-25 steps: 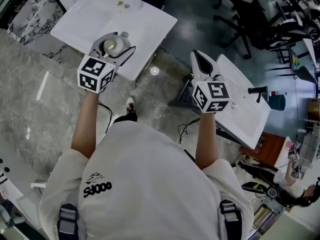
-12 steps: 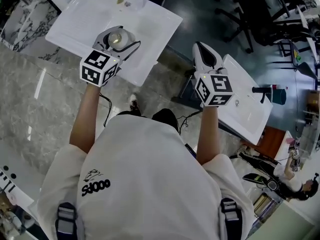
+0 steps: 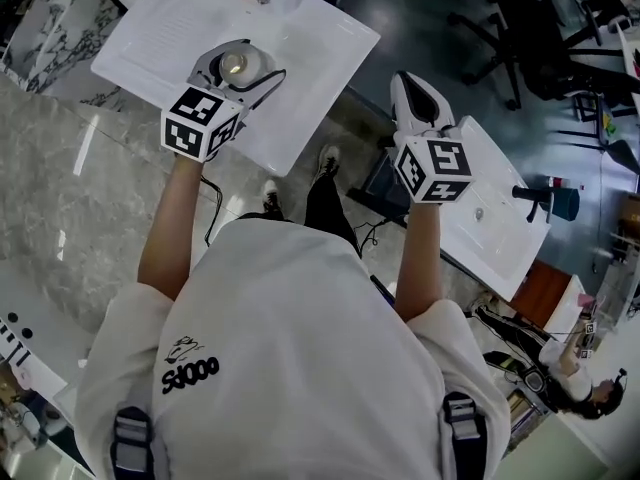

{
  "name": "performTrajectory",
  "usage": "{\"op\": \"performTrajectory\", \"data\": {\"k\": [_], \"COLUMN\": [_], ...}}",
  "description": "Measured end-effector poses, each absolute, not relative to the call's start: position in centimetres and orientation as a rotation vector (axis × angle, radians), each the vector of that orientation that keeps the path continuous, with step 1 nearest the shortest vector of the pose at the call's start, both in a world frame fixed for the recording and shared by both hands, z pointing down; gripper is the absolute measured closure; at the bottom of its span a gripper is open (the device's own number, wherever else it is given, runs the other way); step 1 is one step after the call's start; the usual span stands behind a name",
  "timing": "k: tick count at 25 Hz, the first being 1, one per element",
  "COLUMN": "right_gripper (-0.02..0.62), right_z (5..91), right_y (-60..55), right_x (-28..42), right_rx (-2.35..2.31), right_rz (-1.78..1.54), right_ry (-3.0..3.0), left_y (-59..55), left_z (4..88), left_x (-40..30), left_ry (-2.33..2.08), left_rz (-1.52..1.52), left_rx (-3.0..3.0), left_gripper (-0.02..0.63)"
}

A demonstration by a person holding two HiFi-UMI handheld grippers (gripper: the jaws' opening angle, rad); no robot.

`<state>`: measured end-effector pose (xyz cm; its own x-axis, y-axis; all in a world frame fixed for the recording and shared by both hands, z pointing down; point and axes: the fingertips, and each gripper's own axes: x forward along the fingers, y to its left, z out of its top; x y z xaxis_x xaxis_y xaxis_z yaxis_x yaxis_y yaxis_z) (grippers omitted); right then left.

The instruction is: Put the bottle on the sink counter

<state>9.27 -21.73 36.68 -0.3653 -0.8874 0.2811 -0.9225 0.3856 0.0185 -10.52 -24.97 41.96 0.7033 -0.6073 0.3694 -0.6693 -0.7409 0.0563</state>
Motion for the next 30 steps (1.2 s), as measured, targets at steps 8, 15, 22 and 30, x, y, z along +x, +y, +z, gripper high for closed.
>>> {"op": "performTrajectory", "data": {"k": [8,15,22,30], "right_gripper": [0.584,0.584,0.584,0.584], "right_z": [37.4,39.7,42.3,45.0], "right_y": [-26.5,-29.8,-32.1,-33.9], "right_x": [10.8,12.5,14.1,15.3], "right_rx": [1.519,1.435,1.364,1.345], "right_rz": [0.235,0.299,0.358,0.434], "right_ry": [-2.465,-2.477,-2.475,-2.459], "left_y": [-28.6,-32.8,-35.4,-38.3], "left_z": [42.8,46.2,49.6,54.3], "left_x": [-8.2,-4.2,-1.0,1.1], "left_ry": [-1.089,-1.105,-1.101,-1.078], "left_rz": [0.518,0.549,0.622,0.684], "left_rx": [2.656,2.588,2.545,2.500], "left_gripper": [0.265,0.265,0.265,0.265]}}
